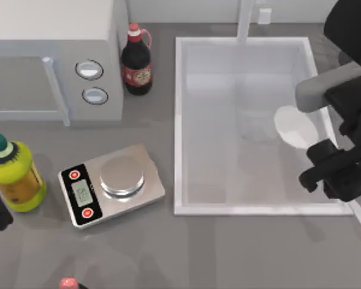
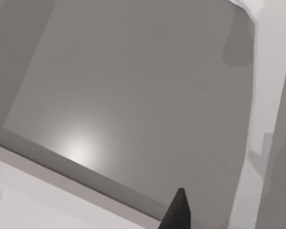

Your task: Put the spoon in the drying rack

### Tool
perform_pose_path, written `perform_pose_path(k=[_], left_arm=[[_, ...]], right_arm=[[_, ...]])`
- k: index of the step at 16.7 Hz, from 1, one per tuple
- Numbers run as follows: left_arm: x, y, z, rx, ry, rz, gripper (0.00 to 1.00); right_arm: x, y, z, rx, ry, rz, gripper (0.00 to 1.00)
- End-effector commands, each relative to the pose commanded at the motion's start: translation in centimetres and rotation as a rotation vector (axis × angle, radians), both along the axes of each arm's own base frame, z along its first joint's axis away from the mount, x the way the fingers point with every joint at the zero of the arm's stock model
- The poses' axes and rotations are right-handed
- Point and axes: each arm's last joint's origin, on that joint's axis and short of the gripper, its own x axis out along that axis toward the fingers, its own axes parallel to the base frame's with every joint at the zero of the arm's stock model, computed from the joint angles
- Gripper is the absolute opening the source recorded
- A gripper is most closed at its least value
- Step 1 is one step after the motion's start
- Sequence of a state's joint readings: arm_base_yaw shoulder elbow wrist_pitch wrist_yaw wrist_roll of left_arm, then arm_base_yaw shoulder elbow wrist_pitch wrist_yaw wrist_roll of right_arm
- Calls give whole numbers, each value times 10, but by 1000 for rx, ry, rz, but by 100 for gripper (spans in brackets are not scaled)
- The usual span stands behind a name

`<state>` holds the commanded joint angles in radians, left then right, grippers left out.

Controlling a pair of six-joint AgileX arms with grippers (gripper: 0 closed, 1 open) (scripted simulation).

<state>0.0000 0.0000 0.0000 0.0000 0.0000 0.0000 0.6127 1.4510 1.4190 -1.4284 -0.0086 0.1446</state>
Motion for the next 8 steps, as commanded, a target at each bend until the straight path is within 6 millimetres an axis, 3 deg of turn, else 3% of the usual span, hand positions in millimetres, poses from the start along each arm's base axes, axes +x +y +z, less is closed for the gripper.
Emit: perform_pose_path(k=[4,8], left_arm=[[0,0,0,0,0,0,100],[0,0,0,0,0,0,100]], right_arm=[[23,-34,12,182,-142,-131,0],[49,-99,29,384,-429,-313,0]])
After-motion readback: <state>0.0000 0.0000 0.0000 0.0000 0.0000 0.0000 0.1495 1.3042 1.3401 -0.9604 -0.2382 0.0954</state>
